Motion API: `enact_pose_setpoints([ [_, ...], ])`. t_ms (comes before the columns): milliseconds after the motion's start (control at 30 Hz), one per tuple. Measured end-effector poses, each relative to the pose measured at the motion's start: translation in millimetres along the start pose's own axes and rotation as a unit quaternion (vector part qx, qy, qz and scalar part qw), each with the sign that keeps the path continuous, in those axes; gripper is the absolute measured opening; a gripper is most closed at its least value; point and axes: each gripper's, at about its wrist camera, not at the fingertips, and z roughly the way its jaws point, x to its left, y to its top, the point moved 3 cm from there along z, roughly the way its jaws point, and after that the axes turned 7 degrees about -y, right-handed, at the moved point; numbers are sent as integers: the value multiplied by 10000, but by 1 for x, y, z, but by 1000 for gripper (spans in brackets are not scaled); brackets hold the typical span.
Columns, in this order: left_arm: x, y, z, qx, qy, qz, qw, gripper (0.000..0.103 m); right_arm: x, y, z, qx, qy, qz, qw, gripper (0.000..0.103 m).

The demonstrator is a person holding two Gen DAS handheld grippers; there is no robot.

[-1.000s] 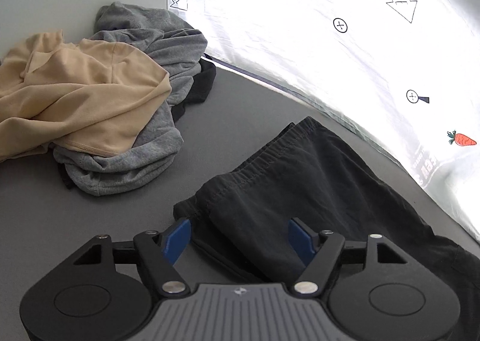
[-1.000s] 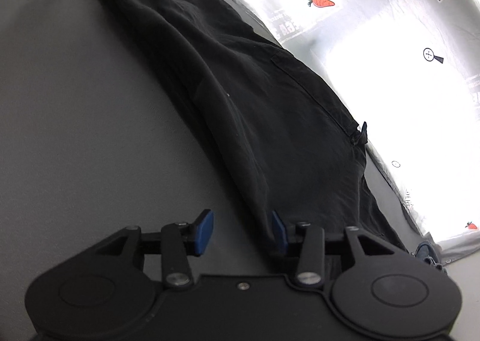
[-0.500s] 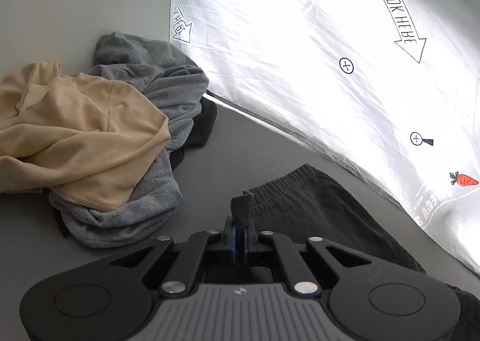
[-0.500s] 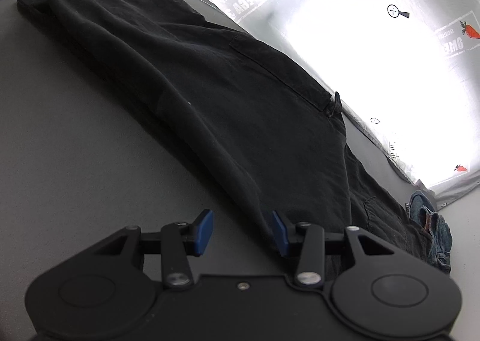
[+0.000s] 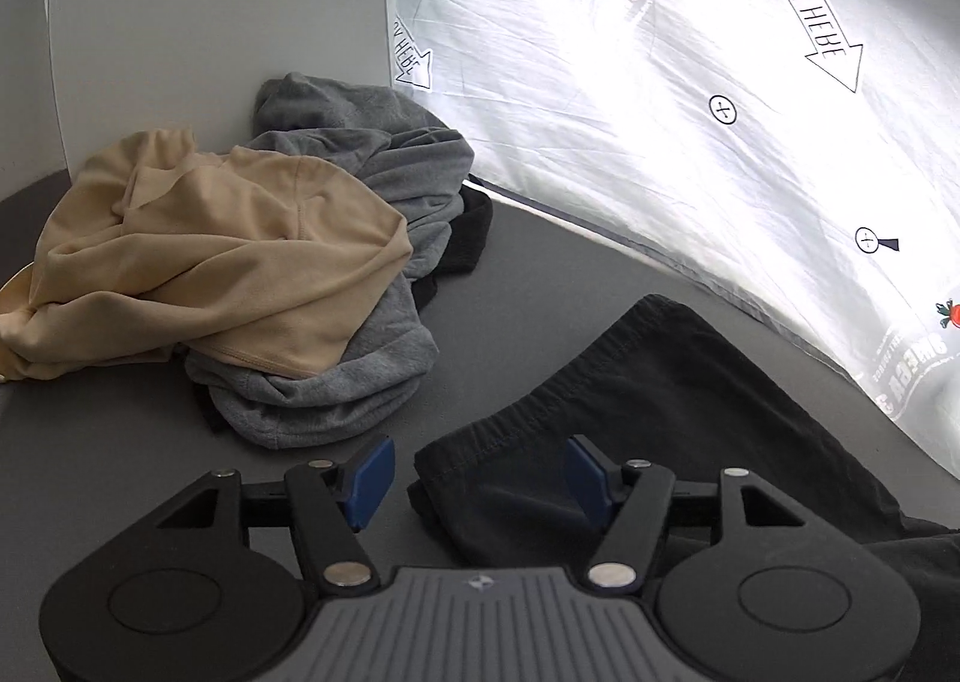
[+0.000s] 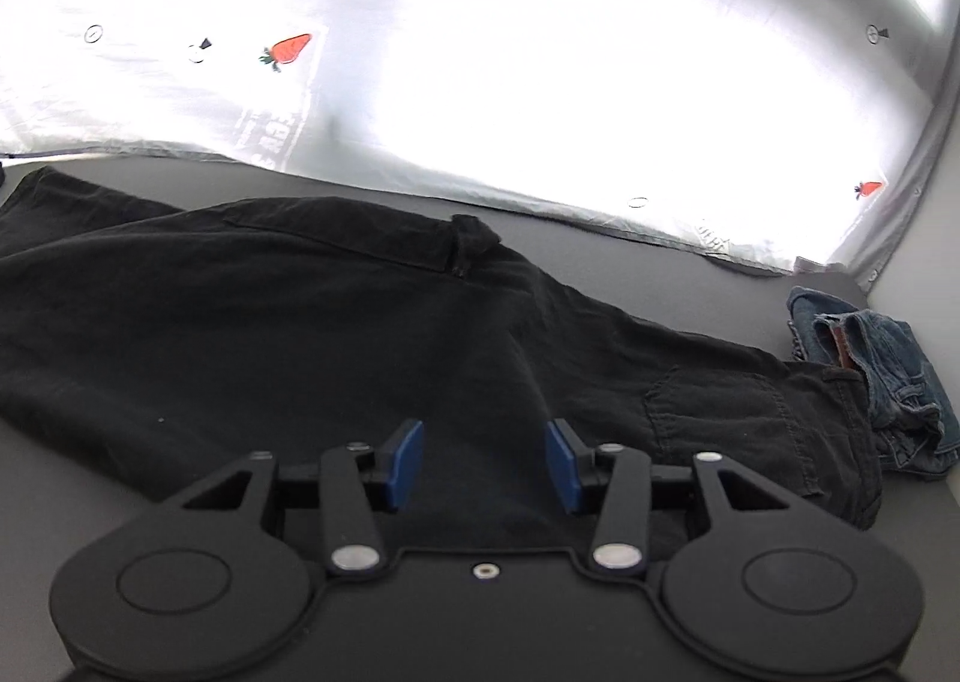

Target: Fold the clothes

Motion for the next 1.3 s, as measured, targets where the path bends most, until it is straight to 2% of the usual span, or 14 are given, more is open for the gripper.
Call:
enact_pose_setpoints([
  [67, -26, -9, -5, 81, -311, 219, 9992, 79, -37, -2, 19, 217, -442, 738, 9961, 55],
  [133, -56, -26, -6, 283, -628, 440, 9967, 79, -83, -15, 36, 517, -735, 1849, 9786, 73],
  [267, -121, -72, 4, 757, -952, 1193, 9854, 79, -178, -63, 71, 870, -868, 4239, 8973, 81],
  [367, -157, -97, 10, 1028, -1112, 1564, 9760, 79, -211, -82, 102, 925, -1023, 4744, 8694, 82],
  [467, -180, -111, 11, 1142, -1111, 1776, 9711, 79, -230, -90, 132, 1141, -1098, 4860, 8595, 83],
  [500, -186, -113, 9, 1147, -1121, 1840, 9698, 79, -233, -91, 141, 1151, -1104, 4831, 8609, 83],
  [567, -193, -116, 5, 1125, -1119, 2001, 9668, 79, -236, -86, 151, 1062, -1181, 4684, 8691, 62],
  [633, -194, -116, 1, 1069, -1048, 2171, 9646, 79, -241, -75, 149, 967, -1308, 4573, 8743, 24],
  [700, -186, -112, -2, 1029, -939, 2229, 9648, 79, -252, -68, 139, 707, -1307, 4649, 8728, 18],
  [867, -148, -100, -4, 980, -616, 2112, 9706, 80, -258, -83, 157, 1041, -1734, 4266, 8816, 28],
  [933, -129, -92, -4, 942, -468, 1984, 9745, 80, -256, -83, 151, 1129, -2014, 3934, 8899, 60],
  [1067, -90, -66, 4, 803, -272, 1605, 9834, 83, -242, -69, 111, 897, -2488, 3207, 9095, 69],
  [1167, -71, -43, 20, 706, -145, 1431, 9871, 83, -209, -54, 87, 732, -2247, 2737, 9324, 73],
  [1300, -66, -8, 48, 506, -232, 1342, 9894, 83, -128, -25, 75, 592, -1381, 2047, 9672, 77],
])
